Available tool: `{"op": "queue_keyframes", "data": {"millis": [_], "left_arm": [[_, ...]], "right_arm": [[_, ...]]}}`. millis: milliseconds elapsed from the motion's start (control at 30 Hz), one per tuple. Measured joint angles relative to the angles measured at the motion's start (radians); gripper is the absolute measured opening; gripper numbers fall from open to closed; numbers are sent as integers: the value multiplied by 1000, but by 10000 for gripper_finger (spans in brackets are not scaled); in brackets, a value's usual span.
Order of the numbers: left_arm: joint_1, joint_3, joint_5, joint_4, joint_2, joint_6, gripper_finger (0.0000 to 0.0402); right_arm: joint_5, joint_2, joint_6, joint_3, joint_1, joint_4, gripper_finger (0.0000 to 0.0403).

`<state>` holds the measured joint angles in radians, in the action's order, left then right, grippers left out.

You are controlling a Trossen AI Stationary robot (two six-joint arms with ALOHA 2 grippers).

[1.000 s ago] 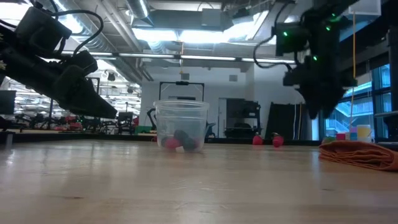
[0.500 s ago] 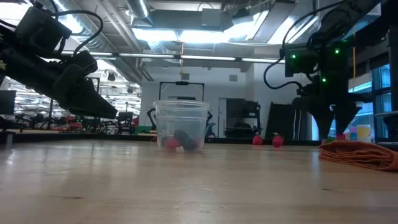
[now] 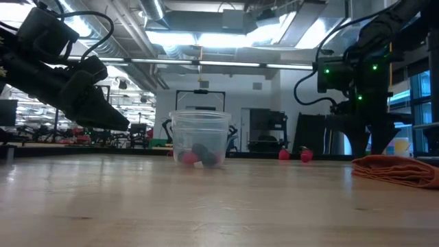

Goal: Pick and placing Produce into tupperware
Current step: Put the bottom strawberry into the bin

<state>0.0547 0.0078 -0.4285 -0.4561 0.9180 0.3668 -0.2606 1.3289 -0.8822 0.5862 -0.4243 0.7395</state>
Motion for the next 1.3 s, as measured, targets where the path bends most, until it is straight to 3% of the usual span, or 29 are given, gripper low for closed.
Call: {"op": "queue_keyframes", "data": {"millis": [200, 667, 1300], "left_arm": [[0, 0, 0, 0, 0, 0, 215], [0, 0, 0, 0, 0, -1, 215], [0, 0, 0, 1, 0, 0, 215]], "right_arm": [[7, 0, 8, 0, -13, -3, 163], [9, 0, 79, 0, -19, -4, 12], [10, 0, 123, 0, -15, -18, 6]]}}
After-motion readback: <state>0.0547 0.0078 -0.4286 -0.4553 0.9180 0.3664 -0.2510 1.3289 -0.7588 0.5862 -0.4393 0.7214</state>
